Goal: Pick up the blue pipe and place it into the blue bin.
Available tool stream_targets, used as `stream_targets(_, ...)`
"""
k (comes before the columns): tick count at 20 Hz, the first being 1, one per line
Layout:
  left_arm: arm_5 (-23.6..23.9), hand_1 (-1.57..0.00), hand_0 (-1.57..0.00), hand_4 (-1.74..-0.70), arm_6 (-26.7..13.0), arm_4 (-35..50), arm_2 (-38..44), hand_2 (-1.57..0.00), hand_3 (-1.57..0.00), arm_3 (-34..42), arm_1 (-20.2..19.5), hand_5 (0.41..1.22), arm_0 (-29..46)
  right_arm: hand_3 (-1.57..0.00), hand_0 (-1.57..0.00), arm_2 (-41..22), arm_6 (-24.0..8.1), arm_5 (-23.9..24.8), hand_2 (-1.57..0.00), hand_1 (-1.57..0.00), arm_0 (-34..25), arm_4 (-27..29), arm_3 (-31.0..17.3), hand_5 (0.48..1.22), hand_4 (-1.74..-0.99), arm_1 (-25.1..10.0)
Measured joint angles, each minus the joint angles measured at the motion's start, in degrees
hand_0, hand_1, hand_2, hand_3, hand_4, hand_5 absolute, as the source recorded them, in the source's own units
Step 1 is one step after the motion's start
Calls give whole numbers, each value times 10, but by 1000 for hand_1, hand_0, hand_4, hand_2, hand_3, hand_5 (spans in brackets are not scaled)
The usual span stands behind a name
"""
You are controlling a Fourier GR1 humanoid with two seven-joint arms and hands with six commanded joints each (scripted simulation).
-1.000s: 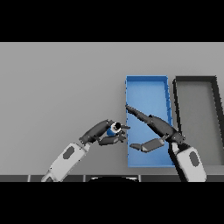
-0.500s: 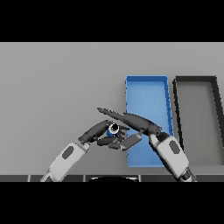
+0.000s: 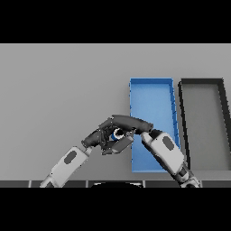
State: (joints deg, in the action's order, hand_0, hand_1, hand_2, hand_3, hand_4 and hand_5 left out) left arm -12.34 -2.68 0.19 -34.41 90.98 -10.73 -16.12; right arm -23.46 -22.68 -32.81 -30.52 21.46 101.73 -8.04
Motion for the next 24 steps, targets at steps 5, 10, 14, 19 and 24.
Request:
stream_targets(5,-6,-1390,-1404,-1697,18,35,20,-1310,-1364,-3,33,1221,21,-1370,-1428,-9,50,8,-1431,-1425,5,31,-14,1019,-1441,4)
stream_targets(10,-18,-1512,-1516,-1727,20,40,34,-1388,-1503,-6,39,1221,18,-1505,-1524,-22,96,16,-1525,-1523,-5,5,-10,1155,-1475,-27)
stream_targets(14,-35,-693,-740,-1307,45,-2,30,-625,-682,-2,13,1221,10,-1544,-1552,-29,79,44,-1552,-1551,-3,37,-4,1194,-1488,-26)
stream_targets(19,-64,-226,-242,-999,82,-64,29,-204,-223,-12,4,930,3,-1562,-1565,-35,67,48,-1565,-1565,-5,34,5,1212,-1494,-26)
stream_targets(24,-52,-74,-79,-889,43,-68,35,-66,-72,-3,-1,664,14,-1568,-1569,-41,76,52,-1569,-1569,-6,21,12,1218,-1495,-29)
